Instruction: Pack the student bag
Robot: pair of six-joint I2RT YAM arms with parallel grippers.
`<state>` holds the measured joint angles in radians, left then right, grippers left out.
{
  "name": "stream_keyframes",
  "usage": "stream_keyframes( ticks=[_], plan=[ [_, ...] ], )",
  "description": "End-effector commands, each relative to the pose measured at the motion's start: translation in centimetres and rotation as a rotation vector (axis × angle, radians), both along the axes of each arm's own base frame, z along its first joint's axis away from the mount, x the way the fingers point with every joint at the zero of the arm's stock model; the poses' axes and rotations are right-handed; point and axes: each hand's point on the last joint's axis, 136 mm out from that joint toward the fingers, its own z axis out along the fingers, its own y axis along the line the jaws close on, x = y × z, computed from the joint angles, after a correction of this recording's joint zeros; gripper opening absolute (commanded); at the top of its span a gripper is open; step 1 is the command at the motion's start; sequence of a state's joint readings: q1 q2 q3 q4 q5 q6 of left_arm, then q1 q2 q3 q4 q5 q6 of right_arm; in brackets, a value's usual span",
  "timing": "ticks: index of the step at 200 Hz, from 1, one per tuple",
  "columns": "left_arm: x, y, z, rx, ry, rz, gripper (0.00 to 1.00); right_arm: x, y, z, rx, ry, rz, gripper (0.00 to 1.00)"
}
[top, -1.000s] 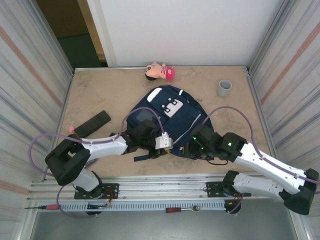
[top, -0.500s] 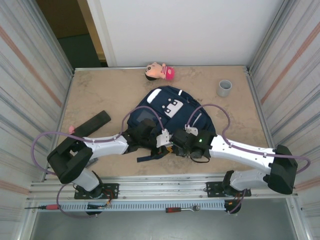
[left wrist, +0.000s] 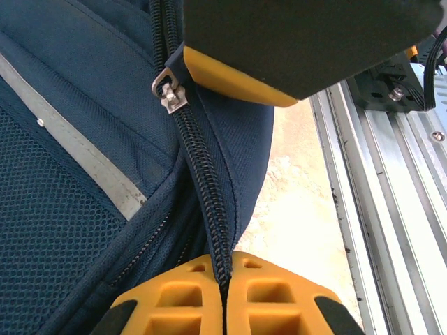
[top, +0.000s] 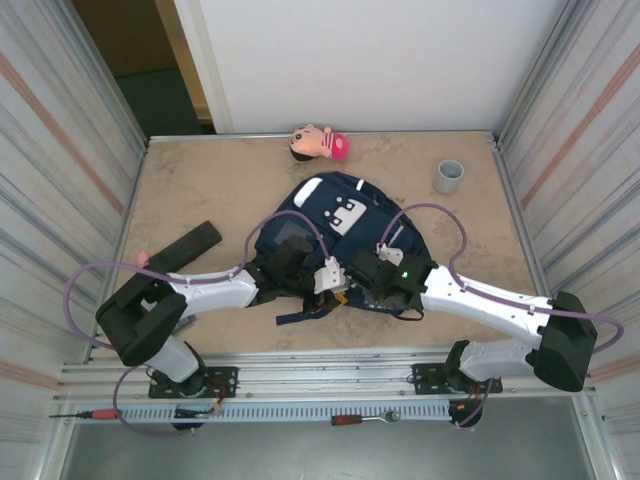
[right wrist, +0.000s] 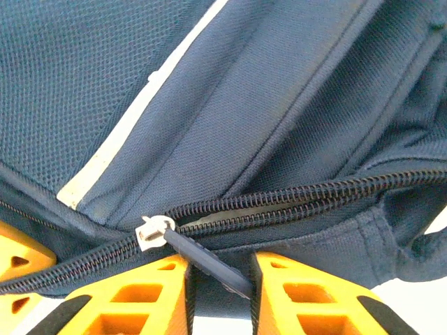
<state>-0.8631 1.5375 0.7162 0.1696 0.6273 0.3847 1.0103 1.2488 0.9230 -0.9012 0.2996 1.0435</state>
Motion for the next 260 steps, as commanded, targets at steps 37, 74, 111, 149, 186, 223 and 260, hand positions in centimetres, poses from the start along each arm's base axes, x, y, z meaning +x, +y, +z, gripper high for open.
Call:
stream_keyframes(
  ticks=[37, 74, 111, 149, 186, 223, 260],
  plan=[
    [0.0, -0.2, 1.4, -0.046, -0.01, -0.03, 0.0, -1.0, 1.9, 1.6, 0.084, 0.078, 0.226, 0.04],
    [0.6, 1.0, -0.2, 0.016, -0.052, -0.012, 0.0, -2.9, 0.3, 1.2, 0.175, 0.205, 0.227, 0.0],
    [0.2, 1.5, -1.2, 0.064, -0.067, -0.048, 0.0, -3.8, -1.1, 1.5, 0.306, 0.263, 0.222, 0.0],
    [0.0, 1.6, -1.5, 0.068, -0.071, -0.061, 0.0, -4.2, -1.4, 2.1, 0.423, 0.303, 0.227, 0.0],
    [0.2, 2.0, -1.8, 0.079, -0.082, -0.044, 0.0, -3.9, -4.7, 0.7, 0.372, 0.343, 0.103, 0.0],
    [2.2, 3.2, -1.8, 0.093, -0.114, 0.077, 0.03, -2.9, -5.6, 0.8, 0.414, 0.34, 0.023, 0.0],
    [3.0, 3.4, 1.9, -0.024, 0.05, 0.247, 0.5, -2.8, -2.7, 2.5, 0.549, 0.292, 0.145, 0.0]
  ],
)
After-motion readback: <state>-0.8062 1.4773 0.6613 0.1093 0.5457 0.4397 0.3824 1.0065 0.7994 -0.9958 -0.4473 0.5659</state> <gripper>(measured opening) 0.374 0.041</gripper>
